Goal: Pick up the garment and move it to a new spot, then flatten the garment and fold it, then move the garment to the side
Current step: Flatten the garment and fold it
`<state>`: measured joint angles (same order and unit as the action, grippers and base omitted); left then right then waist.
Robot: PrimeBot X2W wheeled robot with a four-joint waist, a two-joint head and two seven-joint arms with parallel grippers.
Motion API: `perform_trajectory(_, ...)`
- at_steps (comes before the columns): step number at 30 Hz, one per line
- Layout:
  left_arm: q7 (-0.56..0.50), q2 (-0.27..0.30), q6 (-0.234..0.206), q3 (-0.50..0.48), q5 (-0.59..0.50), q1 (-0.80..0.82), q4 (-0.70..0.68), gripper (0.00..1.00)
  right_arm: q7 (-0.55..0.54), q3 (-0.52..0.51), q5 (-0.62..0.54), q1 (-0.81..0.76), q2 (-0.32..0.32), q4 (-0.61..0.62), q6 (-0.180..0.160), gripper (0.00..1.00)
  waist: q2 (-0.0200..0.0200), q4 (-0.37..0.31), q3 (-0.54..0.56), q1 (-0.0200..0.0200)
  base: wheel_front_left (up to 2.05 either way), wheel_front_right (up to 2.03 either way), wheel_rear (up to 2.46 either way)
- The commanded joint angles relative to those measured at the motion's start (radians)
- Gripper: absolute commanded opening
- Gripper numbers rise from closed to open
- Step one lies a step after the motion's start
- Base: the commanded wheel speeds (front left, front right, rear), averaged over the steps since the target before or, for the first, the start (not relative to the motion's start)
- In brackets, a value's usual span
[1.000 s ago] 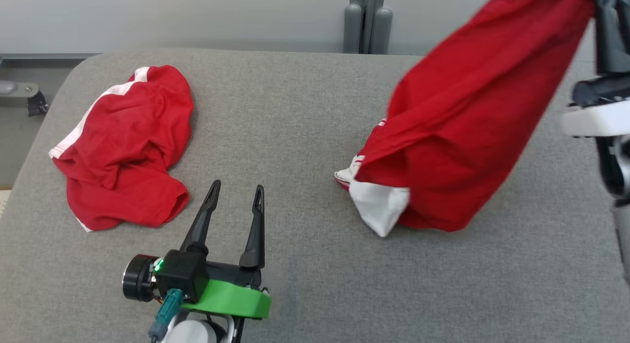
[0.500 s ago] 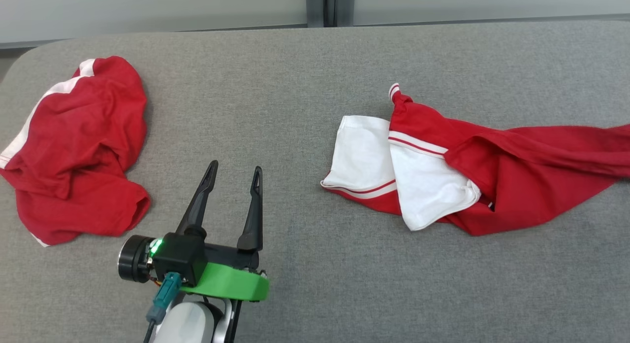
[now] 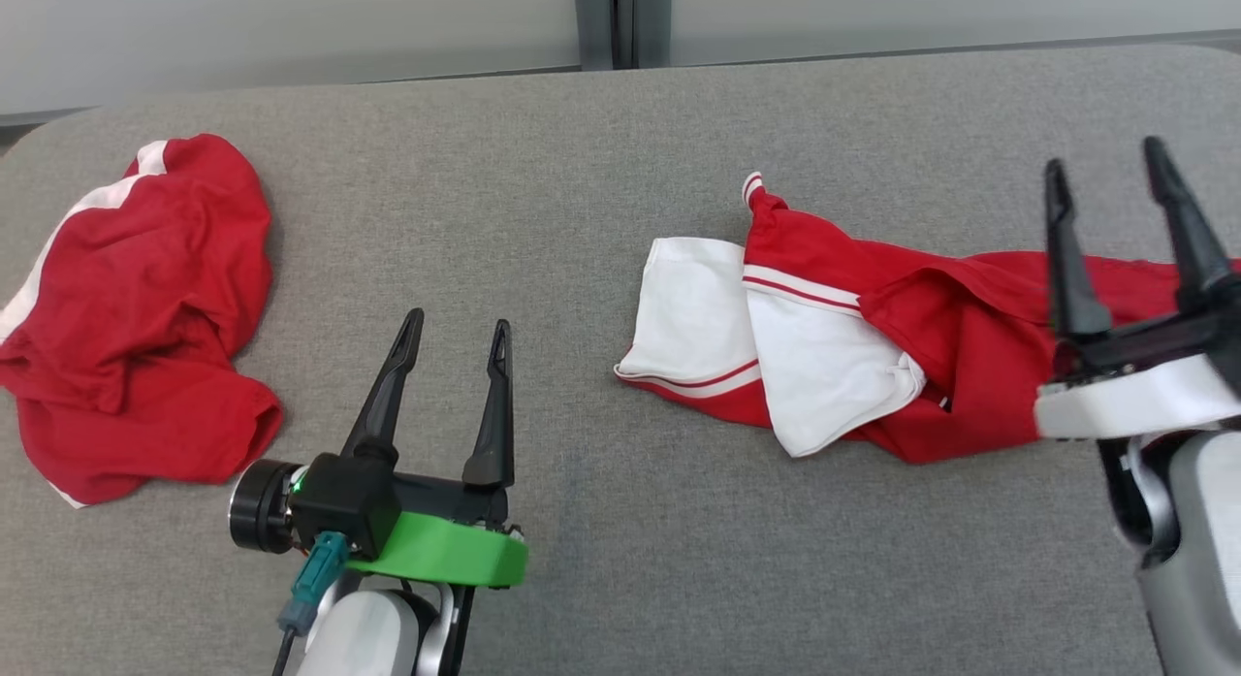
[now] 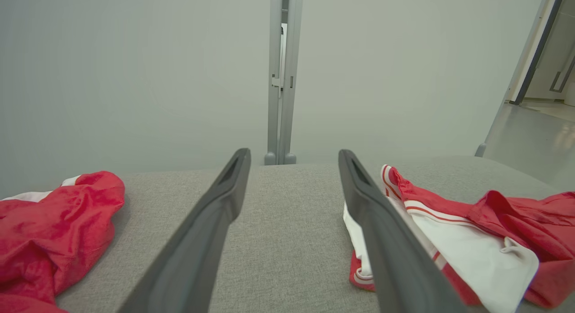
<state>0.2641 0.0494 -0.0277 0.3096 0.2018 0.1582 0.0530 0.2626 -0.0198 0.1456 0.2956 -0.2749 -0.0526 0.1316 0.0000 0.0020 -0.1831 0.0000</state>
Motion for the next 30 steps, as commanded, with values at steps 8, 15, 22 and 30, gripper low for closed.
perform_trajectory(8, 0.001, 0.002, -0.007, 0.003, 0.011, -0.015, -0.003, 1.00, 0.003, 0.218, 0.018, -0.110, -0.026, 0.101, -0.002, 1.00, 0.0000, 0.035, 0.026, 0.0000, 0.00, 0.00, 0.00)
perform_trajectory(15, 0.001, 0.002, -0.008, -0.001, 0.025, -0.036, -0.004, 1.00, 0.003, 0.261, -0.012, -0.167, 0.008, 0.063, -0.002, 1.00, 0.0000, 0.052, 0.034, 0.0000, 0.00, 0.00, 0.00)
perform_trajectory(22, 0.001, 0.002, -0.002, -0.002, 0.022, -0.043, 0.000, 1.00, 0.003, 0.284, -0.031, -0.156, 0.003, 0.011, -0.002, 1.00, 0.0000, 0.063, 0.034, 0.0000, 0.00, 0.00, 0.00)
perform_trajectory(30, 0.001, 0.002, -0.012, 0.014, 0.038, -0.037, 0.003, 1.00, 0.003, 0.330, -0.029, -0.158, -0.024, -0.175, -0.002, 1.00, 0.0000, 0.094, 0.019, 0.0000, 0.00, 0.00, 0.00)
